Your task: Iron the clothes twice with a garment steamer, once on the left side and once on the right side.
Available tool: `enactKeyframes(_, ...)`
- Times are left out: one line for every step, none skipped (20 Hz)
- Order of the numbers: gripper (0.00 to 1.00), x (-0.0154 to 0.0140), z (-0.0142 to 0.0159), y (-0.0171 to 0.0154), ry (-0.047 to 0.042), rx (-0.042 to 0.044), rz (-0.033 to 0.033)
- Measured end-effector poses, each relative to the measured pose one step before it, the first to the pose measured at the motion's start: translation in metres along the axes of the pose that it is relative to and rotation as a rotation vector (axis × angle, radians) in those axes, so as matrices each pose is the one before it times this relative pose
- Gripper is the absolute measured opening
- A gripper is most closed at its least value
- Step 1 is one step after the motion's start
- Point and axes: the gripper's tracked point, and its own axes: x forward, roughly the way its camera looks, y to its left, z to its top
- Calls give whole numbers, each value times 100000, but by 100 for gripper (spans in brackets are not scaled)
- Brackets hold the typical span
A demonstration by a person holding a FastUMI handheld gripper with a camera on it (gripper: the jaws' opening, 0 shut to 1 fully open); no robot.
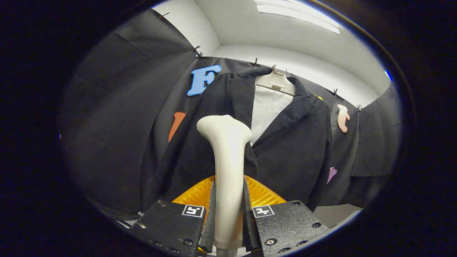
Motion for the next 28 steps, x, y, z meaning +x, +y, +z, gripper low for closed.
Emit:
enactKeyframes(36,-309,-437,-47,829,-257,181)
enactKeyframes(36,-286,-369,15,937,152,26)
enactKeyframes(36,-217,-475,-157,1153,51,-173)
enactKeyframes(36,-208,-415,8,1091,318,-44)
enactKeyframes(36,-152,-593,89,1461,295,187)
enactKeyframes(36,-124,-392,151,1074,184,420)
enactKeyframes(36,-219,-444,34,855,-180,279)
enactKeyframes(36,-221,-207,95,460,-344,537)
enactKeyframes(36,-303,-440,-49,579,-290,410)
enactKeyframes(36,-20,-379,81,481,-304,355)
enactKeyframes(36,-194,-517,183,928,-347,393)
enactKeyframes(36,30,-496,238,1295,-48,429)
enactKeyframes(36,-10,-897,235,2265,127,635)
enactKeyframes(36,-72,-688,215,2060,302,577)
enactKeyframes(36,12,-554,307,1617,-124,811)
enactKeyframes(36,-41,-412,180,1091,-446,439)
enactKeyframes(36,-91,-602,102,983,-440,380)
enactKeyframes(36,-135,-497,212,978,-267,559)
enactKeyframes(36,-71,-589,120,990,-290,587)
enactKeyframes(36,-134,-589,178,1101,-308,902)
enactKeyframes(36,-133,-687,124,1123,-193,781)
enactKeyframes(36,-84,-606,202,945,196,888)
enactKeyframes(36,-33,-615,151,1246,-574,759)
enactKeyframes(36,-85,-631,109,1331,-473,730)
enactKeyframes(36,-119,-691,84,1252,-498,766)
enactKeyframes(36,-97,-539,97,917,-359,536)
enactKeyframes(36,-30,-580,81,926,-587,323)
enactKeyframes(36,24,-590,16,1026,-234,376)
